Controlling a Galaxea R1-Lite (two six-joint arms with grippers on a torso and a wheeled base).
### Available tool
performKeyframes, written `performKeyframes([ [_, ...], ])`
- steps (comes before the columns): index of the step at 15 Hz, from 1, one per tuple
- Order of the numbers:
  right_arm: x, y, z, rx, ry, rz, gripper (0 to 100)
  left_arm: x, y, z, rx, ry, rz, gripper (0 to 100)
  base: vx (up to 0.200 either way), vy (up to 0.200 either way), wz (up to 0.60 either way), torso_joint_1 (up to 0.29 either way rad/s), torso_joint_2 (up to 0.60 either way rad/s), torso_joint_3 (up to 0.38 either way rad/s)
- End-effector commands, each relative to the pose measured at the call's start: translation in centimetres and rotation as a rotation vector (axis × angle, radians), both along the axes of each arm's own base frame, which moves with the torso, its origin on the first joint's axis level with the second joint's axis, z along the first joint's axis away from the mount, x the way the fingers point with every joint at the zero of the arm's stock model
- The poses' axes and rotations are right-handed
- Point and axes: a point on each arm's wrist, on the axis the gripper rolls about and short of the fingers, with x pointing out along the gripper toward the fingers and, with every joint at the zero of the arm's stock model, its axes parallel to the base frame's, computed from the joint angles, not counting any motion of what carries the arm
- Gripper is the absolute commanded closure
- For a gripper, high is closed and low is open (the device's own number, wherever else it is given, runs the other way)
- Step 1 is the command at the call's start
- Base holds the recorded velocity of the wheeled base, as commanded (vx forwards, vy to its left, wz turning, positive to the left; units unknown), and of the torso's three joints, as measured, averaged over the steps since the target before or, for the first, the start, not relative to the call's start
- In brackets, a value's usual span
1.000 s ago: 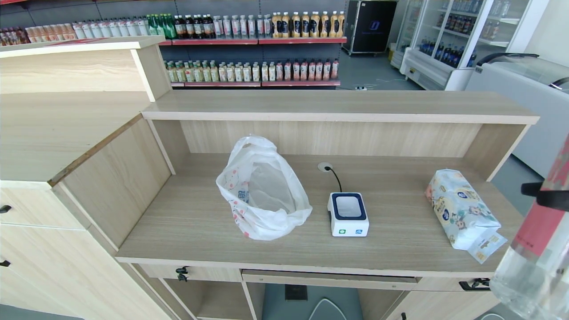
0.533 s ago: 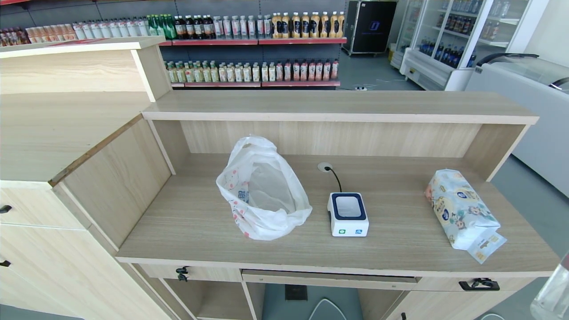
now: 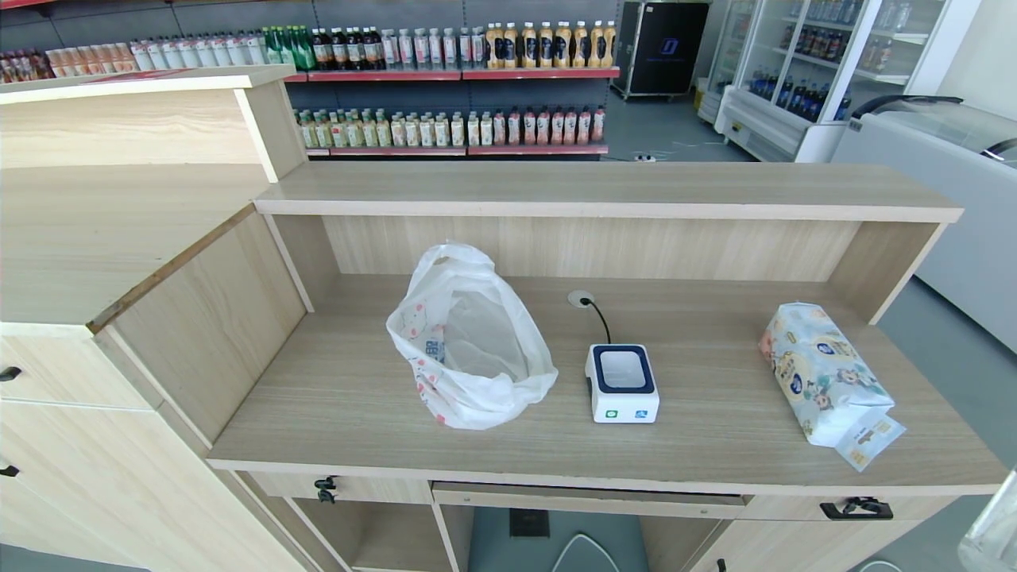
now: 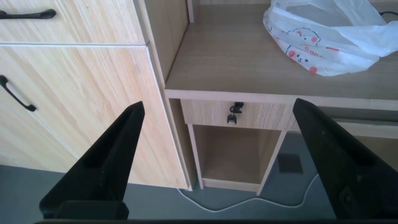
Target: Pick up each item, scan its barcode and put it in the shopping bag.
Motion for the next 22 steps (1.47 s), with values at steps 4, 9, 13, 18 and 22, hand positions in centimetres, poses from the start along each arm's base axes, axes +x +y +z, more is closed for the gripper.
performKeyframes([
  [4,0.6,0.0,-0.1,-0.004,0.011,-0.022,100,0.0,0.0,0.0,0.0,0.0,0.001,0,0.0,0.0,0.0,0.0,0.0,0.0],
  [9,6.8,-0.6,-0.8,-0.066,-0.034,-0.374,100,0.0,0.0,0.0,0.0,0.0,0.001,0,0.0,0.0,0.0,0.0,0.0,0.0],
  [13,11.5,-2.4,-3.0,-0.207,-0.139,-0.575,100,0.0,0.0,0.0,0.0,0.0,0.001,0,0.0,0.0,0.0,0.0,0.0,0.0],
  [18,15.1,-4.4,-5.6,-0.449,-0.245,-0.677,100,0.0,0.0,0.0,0.0,0.0,0.001,0,0.0,0.0,0.0,0.0,0.0,0.0],
  [22,15.8,-6.8,-6.6,-0.668,-0.294,-0.707,100,0.0,0.0,0.0,0.0,0.0,0.001,0,0.0,0.0,0.0,0.0,0.0,0.0],
])
